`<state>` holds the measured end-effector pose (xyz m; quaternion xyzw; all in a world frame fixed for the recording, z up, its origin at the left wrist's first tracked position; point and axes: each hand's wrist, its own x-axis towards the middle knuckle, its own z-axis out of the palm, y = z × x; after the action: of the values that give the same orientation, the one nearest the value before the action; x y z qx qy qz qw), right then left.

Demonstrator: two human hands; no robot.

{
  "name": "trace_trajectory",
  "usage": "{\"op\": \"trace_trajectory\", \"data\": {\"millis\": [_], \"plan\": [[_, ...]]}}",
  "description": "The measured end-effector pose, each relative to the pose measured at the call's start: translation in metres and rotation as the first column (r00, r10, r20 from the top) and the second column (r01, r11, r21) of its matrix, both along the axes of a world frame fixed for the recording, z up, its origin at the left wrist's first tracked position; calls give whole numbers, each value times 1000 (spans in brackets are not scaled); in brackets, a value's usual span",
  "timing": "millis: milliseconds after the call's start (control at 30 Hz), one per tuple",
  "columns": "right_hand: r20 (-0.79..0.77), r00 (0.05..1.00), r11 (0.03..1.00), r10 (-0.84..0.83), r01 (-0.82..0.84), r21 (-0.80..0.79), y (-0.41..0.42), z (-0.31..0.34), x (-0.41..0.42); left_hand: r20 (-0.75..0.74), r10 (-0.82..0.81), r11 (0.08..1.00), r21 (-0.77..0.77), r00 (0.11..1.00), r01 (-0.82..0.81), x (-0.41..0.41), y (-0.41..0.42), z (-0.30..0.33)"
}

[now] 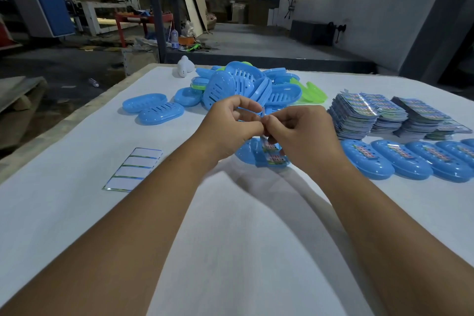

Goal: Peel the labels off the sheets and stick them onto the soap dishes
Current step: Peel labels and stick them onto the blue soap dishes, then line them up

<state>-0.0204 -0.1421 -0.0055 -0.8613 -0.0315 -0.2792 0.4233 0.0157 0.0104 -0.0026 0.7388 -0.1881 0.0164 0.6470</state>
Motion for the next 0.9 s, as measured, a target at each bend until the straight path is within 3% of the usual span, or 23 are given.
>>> {"op": "trace_trajectory", "data": {"millis": [567, 733, 900], "plan": [[-3, 999, 998, -36, 36, -52, 2, -1, 3, 44, 124, 992, 20, 991, -125, 6, -6, -7], [-7, 999, 998, -52, 52, 21, 1, -2, 5, 37, 211, 978, -7, 977, -210, 8, -9, -11], [-47, 998, 971, -29, 39, 234, -2, -1, 9, -115, 258, 956, -115, 959, -271, 10, -10, -7]]}}
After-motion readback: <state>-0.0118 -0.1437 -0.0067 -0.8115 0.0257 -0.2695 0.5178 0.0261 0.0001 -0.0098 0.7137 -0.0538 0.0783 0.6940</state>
